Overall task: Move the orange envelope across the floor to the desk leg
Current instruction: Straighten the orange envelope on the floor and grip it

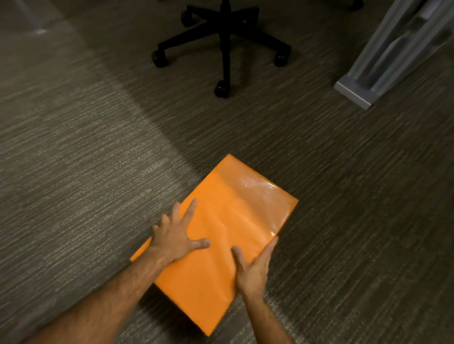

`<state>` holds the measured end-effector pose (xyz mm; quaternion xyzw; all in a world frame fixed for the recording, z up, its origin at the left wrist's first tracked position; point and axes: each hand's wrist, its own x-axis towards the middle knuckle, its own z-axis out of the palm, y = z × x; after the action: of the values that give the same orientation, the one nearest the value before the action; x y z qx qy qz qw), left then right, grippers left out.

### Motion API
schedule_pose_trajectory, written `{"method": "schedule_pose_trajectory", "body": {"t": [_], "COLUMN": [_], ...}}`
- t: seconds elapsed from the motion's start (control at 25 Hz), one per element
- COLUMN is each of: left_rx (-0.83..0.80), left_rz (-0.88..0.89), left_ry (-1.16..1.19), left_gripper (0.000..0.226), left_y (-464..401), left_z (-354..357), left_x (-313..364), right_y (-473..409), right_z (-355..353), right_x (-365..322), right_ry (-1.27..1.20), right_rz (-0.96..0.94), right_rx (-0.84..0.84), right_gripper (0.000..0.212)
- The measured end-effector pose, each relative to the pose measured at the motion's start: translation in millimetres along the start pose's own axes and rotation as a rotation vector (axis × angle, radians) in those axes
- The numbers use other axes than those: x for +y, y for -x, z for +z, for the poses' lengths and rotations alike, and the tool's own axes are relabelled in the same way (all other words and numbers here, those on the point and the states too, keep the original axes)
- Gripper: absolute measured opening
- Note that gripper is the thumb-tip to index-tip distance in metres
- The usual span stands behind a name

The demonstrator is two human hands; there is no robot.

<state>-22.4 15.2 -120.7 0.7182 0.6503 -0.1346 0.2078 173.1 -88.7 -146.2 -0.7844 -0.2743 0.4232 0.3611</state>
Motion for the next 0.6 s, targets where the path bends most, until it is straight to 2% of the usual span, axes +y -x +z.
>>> {"method": "schedule_pose_trajectory", "body": {"t": [0.16,0.36,0.52,0.6], "left_rx": [-0.041,0.026,0.176,0.15], "left_rz": [-0.104,-0.09,-0.169,-0.201], "left_ry": [0.168,0.584,0.851,1.022], "left_gripper": [0.124,0.104,0.105,0.113], "left_y": [11,56,68,64], "left_z": [6,40,59,62], "left_x": [25,50,60,56], "right_y": [-43,-75,-47,-42], "right_z": [-45,-91,-96,-99], "right_x": [-11,-20,15,24], "right_ry": [0.078,0.252,0.171,0.106], "right_rz": [-0.084,-0.147,-0.013,0.057], "right_rx": [-0.045,-0.071,-0.077,-0.072], "right_gripper": [0.103,0.08,0.076,0.076]}}
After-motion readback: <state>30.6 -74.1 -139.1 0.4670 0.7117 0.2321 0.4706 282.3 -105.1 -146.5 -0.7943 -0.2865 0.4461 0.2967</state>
